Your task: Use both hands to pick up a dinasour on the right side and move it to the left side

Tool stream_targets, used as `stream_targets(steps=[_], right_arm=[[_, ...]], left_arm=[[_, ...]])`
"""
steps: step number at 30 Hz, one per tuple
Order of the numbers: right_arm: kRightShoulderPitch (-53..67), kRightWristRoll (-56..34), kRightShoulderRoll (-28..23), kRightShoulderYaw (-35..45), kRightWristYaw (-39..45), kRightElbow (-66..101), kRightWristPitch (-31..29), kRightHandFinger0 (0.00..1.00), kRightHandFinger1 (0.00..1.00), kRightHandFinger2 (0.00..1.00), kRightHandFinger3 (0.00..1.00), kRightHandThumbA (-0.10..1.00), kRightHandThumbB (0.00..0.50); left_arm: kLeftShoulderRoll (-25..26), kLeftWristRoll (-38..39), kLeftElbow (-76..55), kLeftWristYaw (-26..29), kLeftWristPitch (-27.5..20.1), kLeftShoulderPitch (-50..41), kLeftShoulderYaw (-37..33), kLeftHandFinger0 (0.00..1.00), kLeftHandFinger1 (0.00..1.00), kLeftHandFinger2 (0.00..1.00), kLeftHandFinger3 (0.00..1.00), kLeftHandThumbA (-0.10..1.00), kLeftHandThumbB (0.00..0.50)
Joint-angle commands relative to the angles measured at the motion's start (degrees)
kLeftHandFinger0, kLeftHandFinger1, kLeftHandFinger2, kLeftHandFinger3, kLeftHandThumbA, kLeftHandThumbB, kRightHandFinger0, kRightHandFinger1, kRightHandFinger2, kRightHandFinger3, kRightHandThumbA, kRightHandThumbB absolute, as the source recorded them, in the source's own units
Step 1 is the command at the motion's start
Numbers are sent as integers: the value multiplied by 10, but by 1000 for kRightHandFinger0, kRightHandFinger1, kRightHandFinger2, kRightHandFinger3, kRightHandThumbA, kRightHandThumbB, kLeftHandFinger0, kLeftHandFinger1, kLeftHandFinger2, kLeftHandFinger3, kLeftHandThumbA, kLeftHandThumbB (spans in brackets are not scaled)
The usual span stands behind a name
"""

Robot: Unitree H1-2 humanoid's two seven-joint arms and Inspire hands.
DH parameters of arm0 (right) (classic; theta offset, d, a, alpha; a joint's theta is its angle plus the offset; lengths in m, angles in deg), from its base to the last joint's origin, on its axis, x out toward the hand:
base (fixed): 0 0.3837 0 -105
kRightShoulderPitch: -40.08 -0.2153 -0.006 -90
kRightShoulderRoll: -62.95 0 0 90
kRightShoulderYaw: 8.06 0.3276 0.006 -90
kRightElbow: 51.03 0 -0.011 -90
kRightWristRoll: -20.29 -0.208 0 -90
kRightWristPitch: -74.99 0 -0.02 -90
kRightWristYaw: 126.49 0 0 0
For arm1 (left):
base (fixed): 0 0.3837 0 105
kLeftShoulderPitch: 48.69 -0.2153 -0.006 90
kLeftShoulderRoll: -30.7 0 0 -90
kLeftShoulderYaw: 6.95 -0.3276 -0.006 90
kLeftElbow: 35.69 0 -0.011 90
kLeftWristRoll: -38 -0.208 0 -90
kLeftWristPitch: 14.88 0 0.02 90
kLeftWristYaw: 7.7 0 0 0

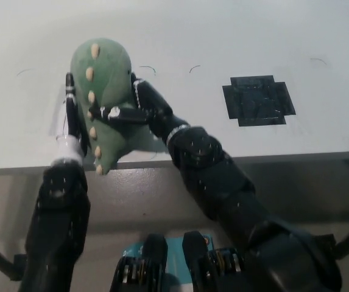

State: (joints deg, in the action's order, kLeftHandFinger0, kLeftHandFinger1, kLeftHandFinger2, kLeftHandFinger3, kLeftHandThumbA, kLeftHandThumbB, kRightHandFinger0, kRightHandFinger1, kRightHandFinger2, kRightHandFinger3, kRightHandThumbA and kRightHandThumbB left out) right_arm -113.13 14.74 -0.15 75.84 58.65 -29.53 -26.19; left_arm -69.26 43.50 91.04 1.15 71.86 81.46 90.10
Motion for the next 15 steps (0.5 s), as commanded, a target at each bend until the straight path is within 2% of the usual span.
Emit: stream_targets(steps=[1, 7, 11, 12, 14, 15], right_arm=[[-50, 10, 29, 3, 3, -8, -6, 1000, 1000, 1000, 1000, 1000, 159], [-49, 15, 29, 3, -1, -15, -20, 1000, 1000, 1000, 1000, 1000, 155], [-57, 16, 29, 3, -3, -21, -22, 1000, 1000, 1000, 1000, 1000, 150], [-56, 16, 29, 3, -4, -21, -20, 1000, 1000, 1000, 1000, 1000, 161], [-59, 14, 26, 5, -2, -22, -17, 1000, 1000, 1000, 1000, 1000, 153], [-57, 16, 25, 3, 0, -20, -18, 1000, 1000, 1000, 1000, 1000, 174]], left_arm=[[-6, 21, 18, -54, -56, 52, -7, 1000, 1000, 1000, 1000, 1000, 291], [-9, 22, 17, -51, -56, 51, -7, 1000, 1000, 1000, 1000, 1000, 276], [-8, 27, 24, -54, -59, 58, -5, 1000, 1000, 1000, 1000, 1000, 281], [-7, 27, 27, -57, -69, 57, -6, 1000, 1000, 1000, 1000, 1000, 284], [-7, 29, 33, -57, -63, 63, -6, 1000, 1000, 1000, 1000, 1000, 302], [-6, 30, 31, -58, -58, 62, -6, 1000, 1000, 1000, 1000, 1000, 273]])
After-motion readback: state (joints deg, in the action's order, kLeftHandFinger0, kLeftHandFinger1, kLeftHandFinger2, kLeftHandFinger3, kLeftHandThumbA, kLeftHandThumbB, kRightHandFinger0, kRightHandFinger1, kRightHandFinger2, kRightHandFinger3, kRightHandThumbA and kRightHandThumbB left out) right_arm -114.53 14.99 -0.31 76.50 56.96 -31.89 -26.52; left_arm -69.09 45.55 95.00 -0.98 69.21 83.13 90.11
